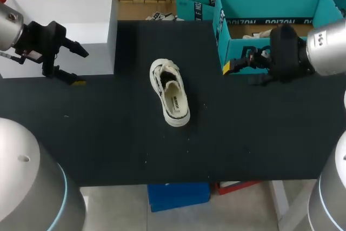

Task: Take the shoe out of the shoebox, open the shoe tongue, remove and reinsert the insole, then place the shoe into the shoebox

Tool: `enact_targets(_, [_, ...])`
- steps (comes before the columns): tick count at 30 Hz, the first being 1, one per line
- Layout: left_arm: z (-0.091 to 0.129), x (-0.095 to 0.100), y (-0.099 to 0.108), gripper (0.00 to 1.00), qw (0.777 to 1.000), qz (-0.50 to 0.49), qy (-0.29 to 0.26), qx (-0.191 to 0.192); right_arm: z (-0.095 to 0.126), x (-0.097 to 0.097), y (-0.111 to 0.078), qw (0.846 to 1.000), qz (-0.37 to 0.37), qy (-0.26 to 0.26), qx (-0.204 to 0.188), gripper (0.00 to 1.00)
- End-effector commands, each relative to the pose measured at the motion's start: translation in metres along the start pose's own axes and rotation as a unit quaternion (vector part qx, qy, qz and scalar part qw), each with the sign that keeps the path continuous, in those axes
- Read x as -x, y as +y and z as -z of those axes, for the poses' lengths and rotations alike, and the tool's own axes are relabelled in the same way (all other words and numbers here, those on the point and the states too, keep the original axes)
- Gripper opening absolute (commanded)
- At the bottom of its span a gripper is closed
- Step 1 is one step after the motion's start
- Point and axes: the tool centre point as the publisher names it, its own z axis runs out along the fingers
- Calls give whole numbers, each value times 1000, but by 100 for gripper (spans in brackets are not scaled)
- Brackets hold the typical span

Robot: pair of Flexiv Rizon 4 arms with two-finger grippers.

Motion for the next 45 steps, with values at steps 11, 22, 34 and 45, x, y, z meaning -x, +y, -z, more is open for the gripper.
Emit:
enact_targets(11, [-1, -1, 0, 100, 1000, -1, -1, 0, -54, -12, 88, 960, 97, -205, -165, 100])
enact_targets(22, [-1, -1, 0, 100, 1000, -1, -1, 0, -82, -12, 99, 932, 133, -263, -211, 100])
enact_targets(34, [-1, -1, 0, 100, 1000, -1, -1, 0, -119, -15, 90, 932, 103, -270, -221, 100])
enact_targets(45, [-1, -1, 0, 100, 1000, -1, -1, 0, -148, -15, 75, 929, 107, -268, -231, 100])
